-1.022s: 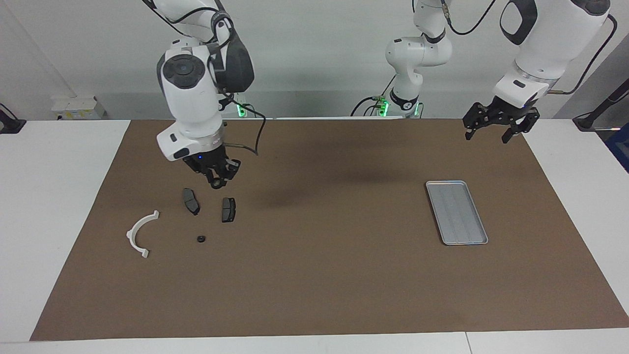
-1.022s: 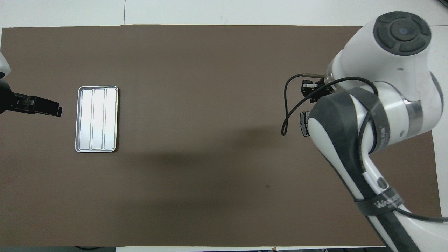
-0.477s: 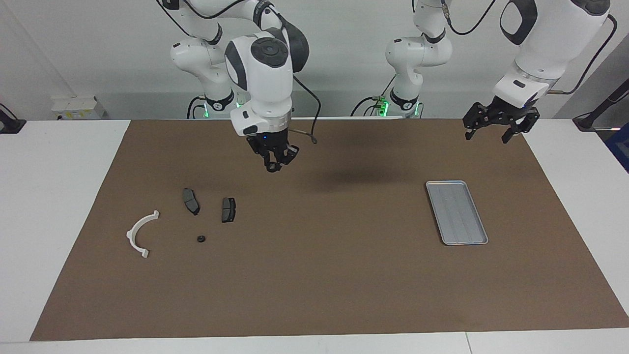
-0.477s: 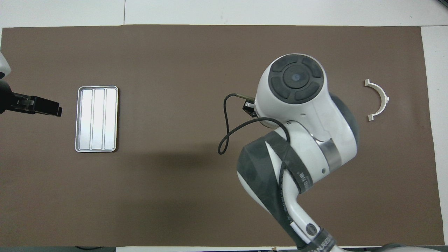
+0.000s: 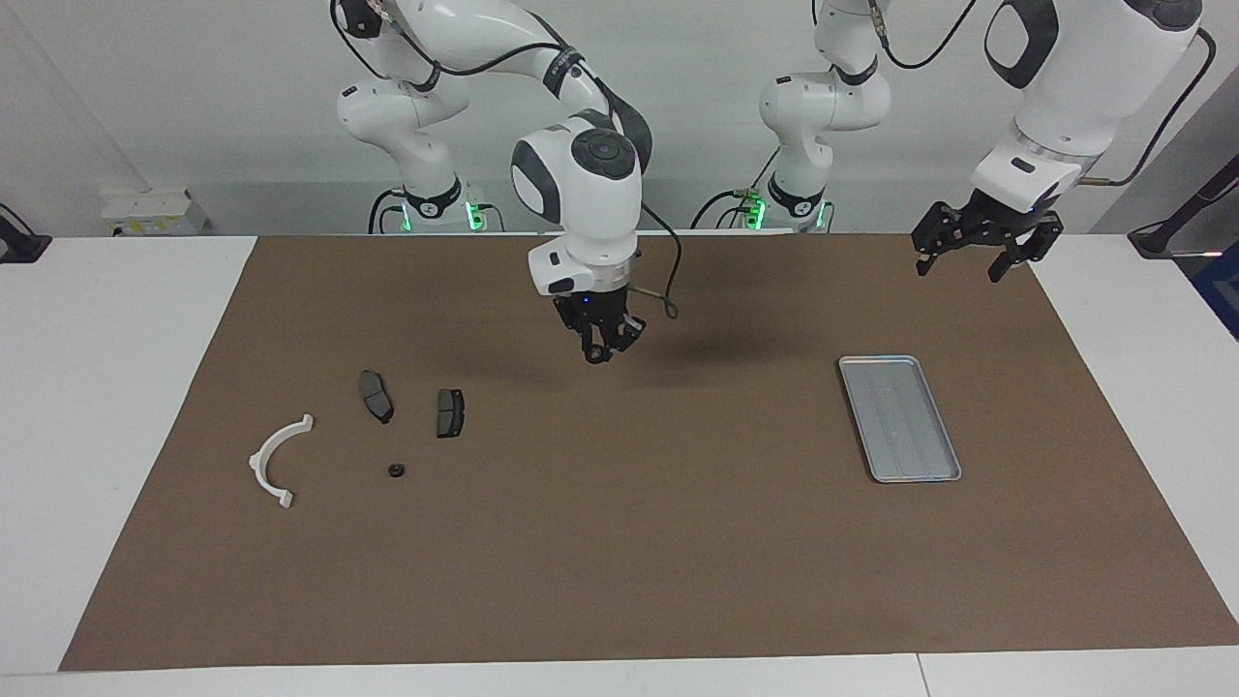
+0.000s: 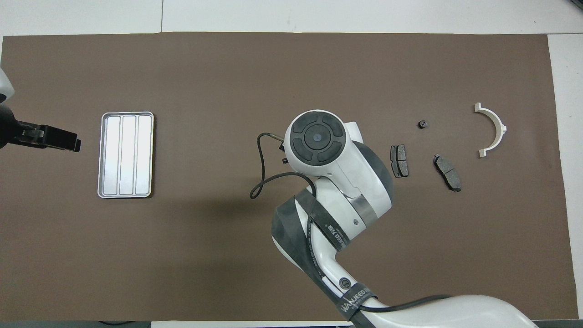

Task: Pick bearing gear from pile to tray
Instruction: 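Carry the bearing ring toward the table center with the right gripper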

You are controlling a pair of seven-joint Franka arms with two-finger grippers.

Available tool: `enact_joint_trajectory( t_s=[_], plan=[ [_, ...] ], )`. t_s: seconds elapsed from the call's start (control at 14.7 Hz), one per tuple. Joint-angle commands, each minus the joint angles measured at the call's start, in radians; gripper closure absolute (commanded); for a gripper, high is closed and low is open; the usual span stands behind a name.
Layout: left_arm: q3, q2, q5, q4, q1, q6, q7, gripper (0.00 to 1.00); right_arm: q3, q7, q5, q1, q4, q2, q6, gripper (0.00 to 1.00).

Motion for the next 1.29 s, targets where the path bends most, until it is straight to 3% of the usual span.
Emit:
enact_joint_trajectory(
  t_s=[0.0,0.55,1.23],
  plan=[
    [0.002,-0.028,0.016,-0.033,-0.002,0.021,0.010,0.00,-0.003,0.038,0.014,0.012,-0.031,0.019,0.073,1.00],
    [0.002,-0.028,0.016,-0.033,-0.002,0.021,0.010,0.00,-0.004,0.150,-0.061,0.075,-0.028,0.159,0.231,1.00],
    [0.002,-0.030,0.016,-0.033,-0.002,0.021,0.010,0.00,-0.006,0.161,-0.072,0.074,-0.034,0.208,0.292,1.00]
  ],
)
